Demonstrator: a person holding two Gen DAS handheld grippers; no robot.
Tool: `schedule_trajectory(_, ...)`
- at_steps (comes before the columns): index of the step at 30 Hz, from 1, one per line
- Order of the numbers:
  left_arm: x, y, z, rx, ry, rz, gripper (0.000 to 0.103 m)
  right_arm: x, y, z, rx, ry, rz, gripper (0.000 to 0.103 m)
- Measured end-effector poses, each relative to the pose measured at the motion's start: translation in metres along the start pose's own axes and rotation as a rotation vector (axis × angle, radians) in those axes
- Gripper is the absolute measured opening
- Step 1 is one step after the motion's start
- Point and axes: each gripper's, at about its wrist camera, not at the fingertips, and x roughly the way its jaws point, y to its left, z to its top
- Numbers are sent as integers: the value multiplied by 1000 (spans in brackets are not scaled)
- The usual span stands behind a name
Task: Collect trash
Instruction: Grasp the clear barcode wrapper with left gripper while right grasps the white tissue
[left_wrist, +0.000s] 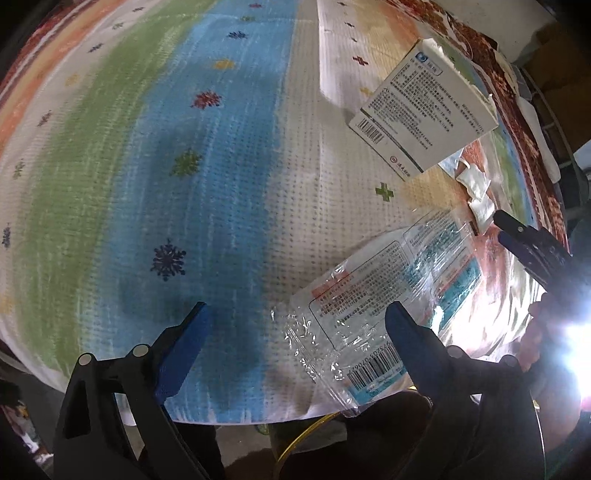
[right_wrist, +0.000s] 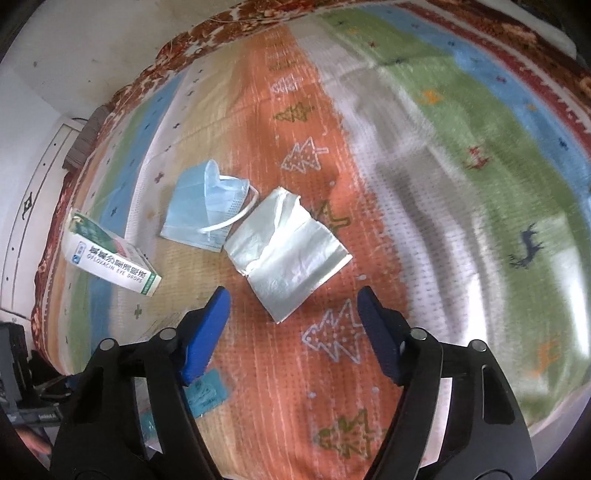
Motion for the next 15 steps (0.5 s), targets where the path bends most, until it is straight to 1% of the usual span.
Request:
schedule_trajectory(4,3,2,2,-1,-1,-27,88,9,2,3,0,-5,-1,64)
schedule_trajectory(6,6,0,2,7,-4,-33,78,12,3,4,2,-5,-1,61)
schedule_trajectory(7,7,-3,1,16,1,-36,76,13,3,4,2,-4,-8,59)
schedule_trajectory(9,11,-9,-1,47,12,-21,65,17,7,3,-16,0,-41,57)
schedule_trajectory(10,12,-12,-3,61,15,-11,62,19,11,3,-28,1,-55,56)
schedule_trajectory(11,13,-15,-4,73,18,-1,57,20,12,3,-37,1,-63,50)
schedule_trajectory(12,15,-19,-5,81,20,8,51,21,14,3,-43,3,-71,47)
schedule_trajectory(13,16,-22,-5,91,20,20,48,22,15,3,-46,4,-79,41)
schedule_trajectory(14,17,-26,-7,107,19,36,45,23,17,3,-54,5,-88,38)
schedule_trajectory(15,18,-31,-9,122,18,47,39,24,19,3,-70,6,-96,36)
